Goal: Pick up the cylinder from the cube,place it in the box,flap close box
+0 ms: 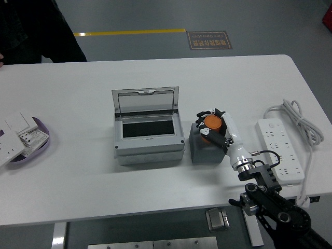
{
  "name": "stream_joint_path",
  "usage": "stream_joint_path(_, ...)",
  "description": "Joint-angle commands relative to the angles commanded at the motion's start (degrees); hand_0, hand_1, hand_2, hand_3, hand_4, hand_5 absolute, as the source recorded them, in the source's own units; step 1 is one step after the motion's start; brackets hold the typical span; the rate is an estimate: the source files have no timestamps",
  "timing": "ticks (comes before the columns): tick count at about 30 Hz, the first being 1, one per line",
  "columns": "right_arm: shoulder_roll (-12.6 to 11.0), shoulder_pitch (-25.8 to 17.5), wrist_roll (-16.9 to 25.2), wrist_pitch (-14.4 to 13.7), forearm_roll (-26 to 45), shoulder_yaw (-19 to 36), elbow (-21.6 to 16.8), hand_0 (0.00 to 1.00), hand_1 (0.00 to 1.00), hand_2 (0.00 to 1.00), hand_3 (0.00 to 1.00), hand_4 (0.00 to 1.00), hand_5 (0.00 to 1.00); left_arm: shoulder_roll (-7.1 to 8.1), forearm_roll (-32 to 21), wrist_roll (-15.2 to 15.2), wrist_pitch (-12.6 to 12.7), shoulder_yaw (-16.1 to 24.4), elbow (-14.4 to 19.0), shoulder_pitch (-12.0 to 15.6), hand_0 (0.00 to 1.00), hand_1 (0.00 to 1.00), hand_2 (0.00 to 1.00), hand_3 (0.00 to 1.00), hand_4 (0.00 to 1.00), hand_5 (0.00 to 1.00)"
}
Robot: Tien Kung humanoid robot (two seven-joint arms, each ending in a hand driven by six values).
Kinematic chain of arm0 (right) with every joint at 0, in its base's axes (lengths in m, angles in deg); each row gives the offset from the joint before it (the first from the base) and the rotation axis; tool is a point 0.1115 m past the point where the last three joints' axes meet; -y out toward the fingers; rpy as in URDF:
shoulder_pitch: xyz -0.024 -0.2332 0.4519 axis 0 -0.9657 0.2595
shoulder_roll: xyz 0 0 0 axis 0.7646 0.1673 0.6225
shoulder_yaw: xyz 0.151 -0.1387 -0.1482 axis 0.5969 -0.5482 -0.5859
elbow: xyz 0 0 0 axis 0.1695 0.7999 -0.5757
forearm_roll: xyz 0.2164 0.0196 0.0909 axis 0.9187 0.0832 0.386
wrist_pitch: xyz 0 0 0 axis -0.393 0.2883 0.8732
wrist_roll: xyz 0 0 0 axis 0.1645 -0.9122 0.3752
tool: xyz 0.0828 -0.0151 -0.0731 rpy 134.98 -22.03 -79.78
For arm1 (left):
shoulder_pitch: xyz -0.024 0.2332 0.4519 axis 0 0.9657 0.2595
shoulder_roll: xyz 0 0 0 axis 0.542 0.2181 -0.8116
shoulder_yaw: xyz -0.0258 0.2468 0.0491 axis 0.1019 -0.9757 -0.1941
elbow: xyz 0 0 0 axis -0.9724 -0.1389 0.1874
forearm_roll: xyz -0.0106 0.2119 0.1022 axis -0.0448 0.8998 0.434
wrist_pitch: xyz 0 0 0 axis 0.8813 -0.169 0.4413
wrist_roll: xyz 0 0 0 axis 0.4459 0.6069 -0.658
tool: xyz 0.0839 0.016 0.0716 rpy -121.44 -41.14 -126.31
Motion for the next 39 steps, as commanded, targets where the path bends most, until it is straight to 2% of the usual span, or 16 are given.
stream_joint_path(3,-0.1,0.1,-0.3,-1.0,-0.7,0.1,-1.5,0.273,0.349,0.391,0.400,0.002,0.002,-0.02,0.0,0.0,0.0,0.0,0.0,0.0,0.603,0.586,0.562,0.601,0.665,0.270)
stream_joint_path(4,-0.1,0.3,-0.5,-1.4,-1.0,0.1,-2.1,0.233,0.319,0.366,0.343,0.002,0.002,-0.03,-0.1,0.0,0.1,0.0,0.0,0.0,0.604,0.586,0.562,0.601,0.666,0.271)
stream_joint_path(9,0.1,2.9,-2.3,-3.5,-4.8,-1.5,-5.4,0.233,0.319,0.366,0.343,0.002,0.002,0.02,-0.1,-0.1,0.1,0.0,0.0,0.1,0.604,0.586,0.562,0.601,0.666,0.271)
stream_joint_path(10,0.3,3.8,-2.9,-3.9,-5.8,-2.2,-6.0,0.196,0.270,0.322,0.284,0.002,0.002,0.06,-0.2,-0.1,0.2,-0.2,0.0,0.2,0.604,0.585,0.563,0.602,0.666,0.271)
stream_joint_path(15,2.9,8.8,-7.1,-6.3,-11.5,-5.6,-6.3,0.196,0.270,0.322,0.284,0.002,0.002,0.39,-0.5,-0.1,0.2,-0.6,0.0,0.7,0.604,0.585,0.563,0.602,0.666,0.271)
stream_joint_path(16,3.6,10.0,-8.4,-7.0,-13.2,-6.2,-6.2,0.070,0.209,0.258,0.222,0.002,0.002,0.46,-0.6,-0.1,0.3,-0.7,0.0,0.7,0.604,0.586,0.562,0.601,0.668,0.274)
stream_joint_path(20,5.1,13.9,-13.5,-8.1,-19.9,-9.0,-5.3,0.070,0.209,0.258,0.222,0.002,0.002,0.66,-0.5,-0.2,0.3,-0.6,0.0,0.9,0.604,0.586,0.562,0.601,0.668,0.274)
stream_joint_path(22,5.4,15.6,-16.5,-7.5,-23.7,-10.4,-4.6,0.070,0.209,0.258,0.222,0.002,0.002,0.70,-0.4,-0.2,0.3,-0.6,0.0,0.8,0.604,0.586,0.562,0.601,0.668,0.274)
stream_joint_path(23,5.5,16.4,-18.1,-7.0,-25.9,-11.0,-4.3,0.002,0.125,0.232,0.206,0.002,0.002,0.71,-0.4,-0.2,0.3,-0.6,0.0,0.8,0.604,0.586,0.563,0.602,0.667,0.274)
stream_joint_path(32,5.7,20.6,-33.4,2.2,-45.0,-14.8,-2.2,0.002,0.115,0.228,0.205,0.002,0.002,0.64,0.0,-0.4,0.2,-0.2,0.0,0.6,0.604,0.586,0.563,0.604,0.667,0.272)
stream_joint_path(36,5.7,21.5,-38.7,3.7,-51.4,-17.1,-1.6,0.002,0.121,0.240,0.216,0.002,0.002,0.67,0.2,-0.4,0.2,0.0,0.0,0.6,0.604,0.586,0.563,0.604,0.668,0.274)
stream_joint_path(39,5.7,22.0,-40.8,4.0,-54.8,-18.6,-1.2,0.002,0.121,0.240,0.216,0.002,0.002,0.65,0.4,-0.4,0.1,0.1,0.0,0.5,0.604,0.586,0.563,0.604,0.668,0.274)
